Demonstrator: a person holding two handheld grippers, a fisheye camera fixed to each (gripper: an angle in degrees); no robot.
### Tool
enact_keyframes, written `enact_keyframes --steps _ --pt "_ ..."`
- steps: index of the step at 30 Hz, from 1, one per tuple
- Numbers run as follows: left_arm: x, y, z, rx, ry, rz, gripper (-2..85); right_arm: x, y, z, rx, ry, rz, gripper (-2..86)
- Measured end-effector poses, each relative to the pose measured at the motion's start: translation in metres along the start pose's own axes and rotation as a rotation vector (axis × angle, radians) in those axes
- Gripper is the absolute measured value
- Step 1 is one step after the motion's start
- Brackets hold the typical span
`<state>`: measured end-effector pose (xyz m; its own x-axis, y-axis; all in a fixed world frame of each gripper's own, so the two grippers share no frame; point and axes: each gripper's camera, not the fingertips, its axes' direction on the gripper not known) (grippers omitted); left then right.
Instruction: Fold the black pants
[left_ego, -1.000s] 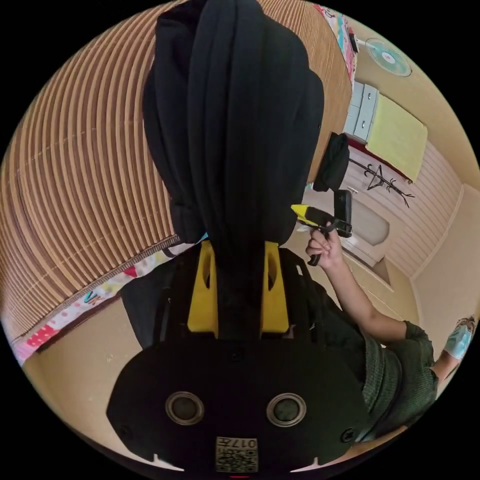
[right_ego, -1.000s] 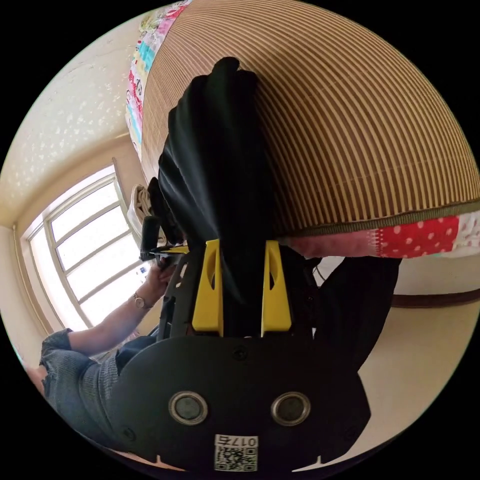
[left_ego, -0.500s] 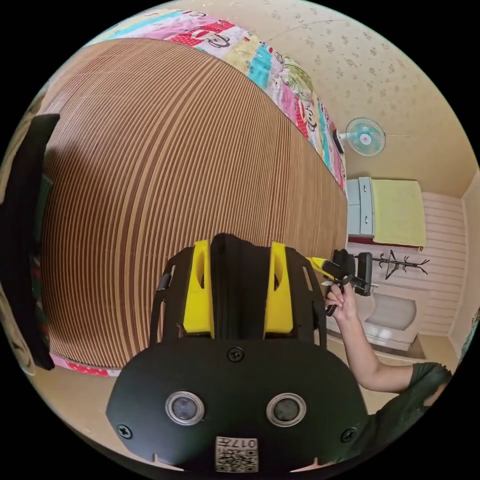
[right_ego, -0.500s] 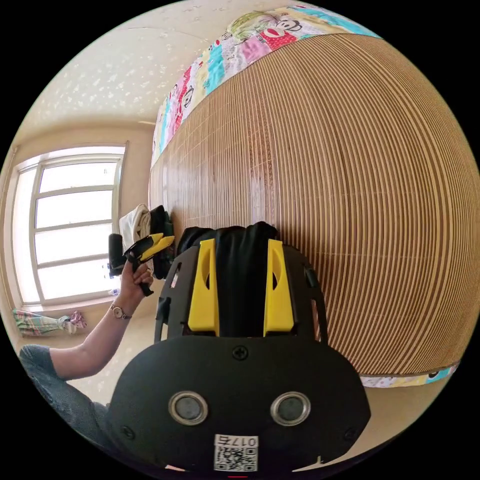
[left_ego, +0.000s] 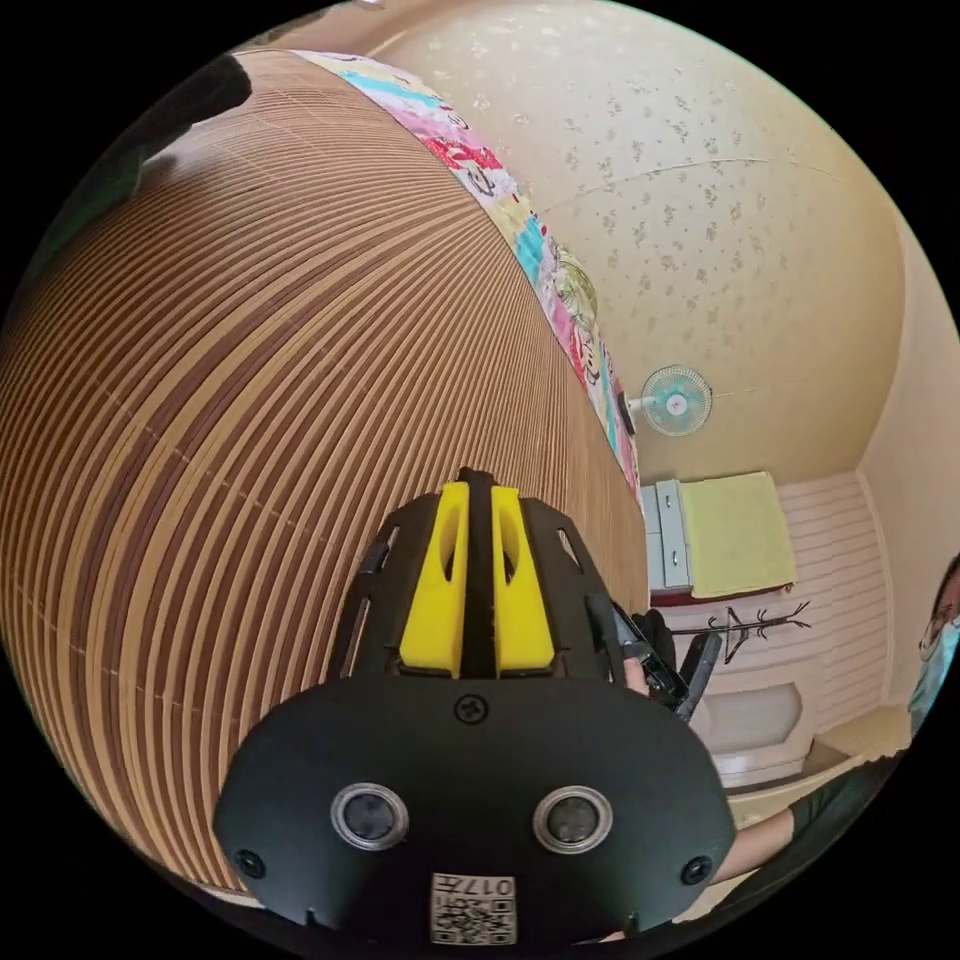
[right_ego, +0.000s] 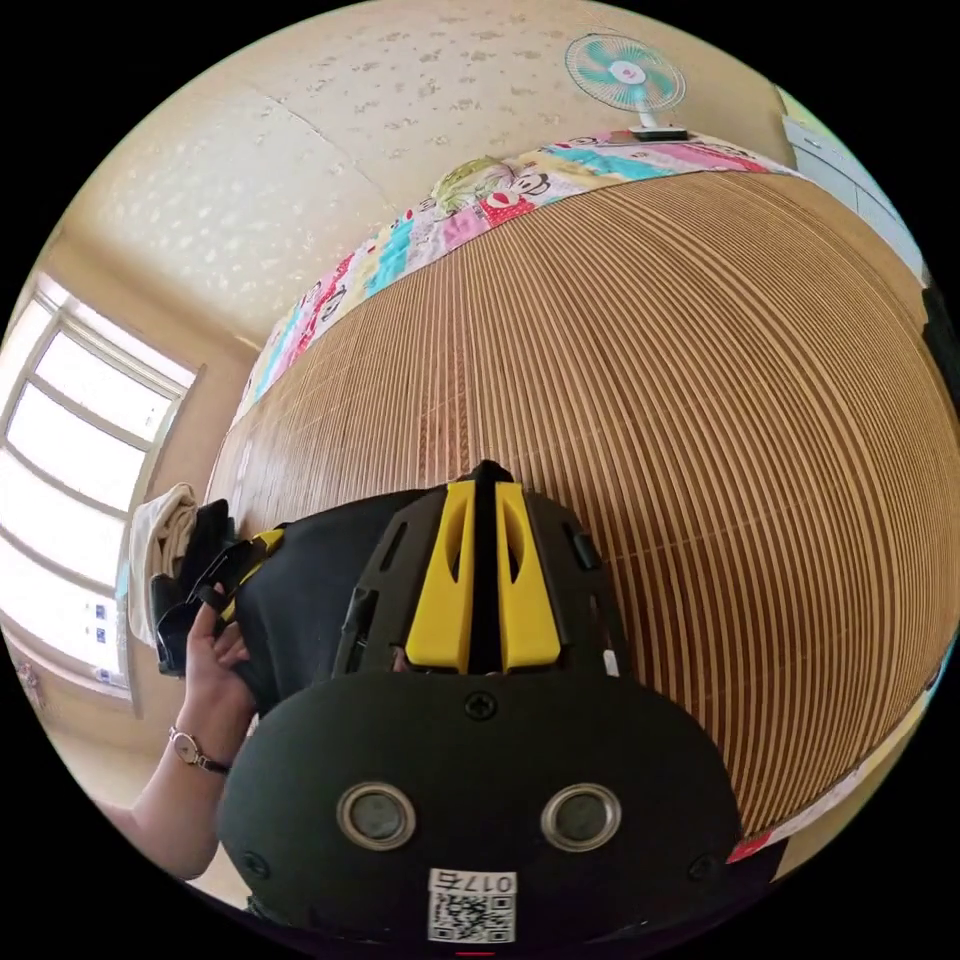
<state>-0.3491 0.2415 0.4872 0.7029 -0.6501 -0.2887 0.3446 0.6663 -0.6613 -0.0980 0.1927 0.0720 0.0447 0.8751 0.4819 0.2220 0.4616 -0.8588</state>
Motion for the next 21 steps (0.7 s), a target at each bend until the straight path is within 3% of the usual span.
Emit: enact_keyframes --steps 4,8,13,21 --pt "-0.047 0.006 -0.014 0.059 0.189 -0.043 5.5 -0.006 0.011 0.001 0.062 -0.035 -0.031 4.3" --pt "-0.084 0.018 -0.050 0.078 0.474 -0.004 10.9 0.017 0.027 -0.044 0.101 -0.243 -0.005 8.5" --pt "-0.098 0.085 -0.109 -0.116 0.290 0.168 18.3 0.062 0.103 -0.111 0.098 -0.402 0.035 14.3" --pt "-0.112 0.164 -0.174 -0.260 0.293 0.266 20.3 0.073 0.236 -0.185 0.043 -0.442 0.107 15.1"
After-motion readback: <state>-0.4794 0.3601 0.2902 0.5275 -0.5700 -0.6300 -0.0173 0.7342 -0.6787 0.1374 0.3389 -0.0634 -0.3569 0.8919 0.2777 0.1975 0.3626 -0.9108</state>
